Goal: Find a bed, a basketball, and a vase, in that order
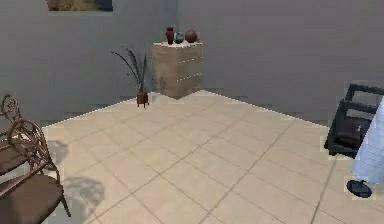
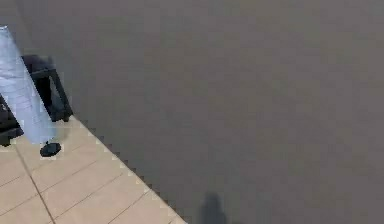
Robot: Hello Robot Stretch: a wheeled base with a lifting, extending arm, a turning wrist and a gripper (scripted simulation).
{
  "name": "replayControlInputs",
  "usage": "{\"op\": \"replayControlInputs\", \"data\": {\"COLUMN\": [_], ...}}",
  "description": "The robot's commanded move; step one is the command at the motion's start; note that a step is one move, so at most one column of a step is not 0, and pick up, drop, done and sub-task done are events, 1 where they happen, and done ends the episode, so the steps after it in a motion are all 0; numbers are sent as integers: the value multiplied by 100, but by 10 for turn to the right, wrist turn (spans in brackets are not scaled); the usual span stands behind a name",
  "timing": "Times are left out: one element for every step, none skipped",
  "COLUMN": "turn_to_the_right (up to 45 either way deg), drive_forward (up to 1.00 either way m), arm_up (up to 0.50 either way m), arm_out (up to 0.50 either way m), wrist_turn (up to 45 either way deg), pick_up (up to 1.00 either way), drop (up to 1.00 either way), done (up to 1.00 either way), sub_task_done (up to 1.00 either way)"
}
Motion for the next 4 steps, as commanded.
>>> {"op": "replayControlInputs", "data": {"turn_to_the_right": [0,0,0,0], "drive_forward": [100,100,100,0], "arm_up": [0,0,0,0], "arm_out": [0,0,0,0], "wrist_turn": [0,0,0,0], "pick_up": [0,0,0,0], "drop": [0,0,0,0], "done": [0,0,0,0], "sub_task_done": [0,0,0,100]}}
